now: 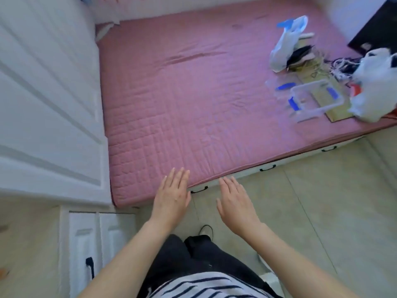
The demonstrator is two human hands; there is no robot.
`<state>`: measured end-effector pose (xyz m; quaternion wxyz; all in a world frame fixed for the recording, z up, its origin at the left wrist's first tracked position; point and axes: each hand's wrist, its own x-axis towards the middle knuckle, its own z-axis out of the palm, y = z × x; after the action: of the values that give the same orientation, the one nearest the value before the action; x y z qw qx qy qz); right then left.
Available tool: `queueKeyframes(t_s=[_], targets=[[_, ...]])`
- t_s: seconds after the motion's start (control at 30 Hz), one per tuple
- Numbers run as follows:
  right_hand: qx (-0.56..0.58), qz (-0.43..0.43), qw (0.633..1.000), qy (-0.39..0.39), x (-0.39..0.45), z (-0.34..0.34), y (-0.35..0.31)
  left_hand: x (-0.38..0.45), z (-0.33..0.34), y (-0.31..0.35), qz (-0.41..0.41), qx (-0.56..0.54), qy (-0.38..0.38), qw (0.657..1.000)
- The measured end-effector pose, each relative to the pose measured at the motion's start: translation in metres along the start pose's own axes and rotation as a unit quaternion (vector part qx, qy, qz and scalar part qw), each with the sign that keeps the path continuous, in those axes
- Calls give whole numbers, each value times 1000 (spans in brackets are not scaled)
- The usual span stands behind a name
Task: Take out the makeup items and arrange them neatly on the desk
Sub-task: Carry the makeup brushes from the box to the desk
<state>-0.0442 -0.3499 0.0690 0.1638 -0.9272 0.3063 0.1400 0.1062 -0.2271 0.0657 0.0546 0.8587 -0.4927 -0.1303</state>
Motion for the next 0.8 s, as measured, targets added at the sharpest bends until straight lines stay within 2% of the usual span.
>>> queueKeyframes(t_s=[0.17,0.33,0.8], targets=[[56,100,993,35,-4,-13,61,60,7,61,99,17,-46,994],[113,220,966,75,-9,-23,119,114,18,127,197,45,-90,975],[214,469,849,118,-1,-61,236,272,30,274,405,106,-142,897]])
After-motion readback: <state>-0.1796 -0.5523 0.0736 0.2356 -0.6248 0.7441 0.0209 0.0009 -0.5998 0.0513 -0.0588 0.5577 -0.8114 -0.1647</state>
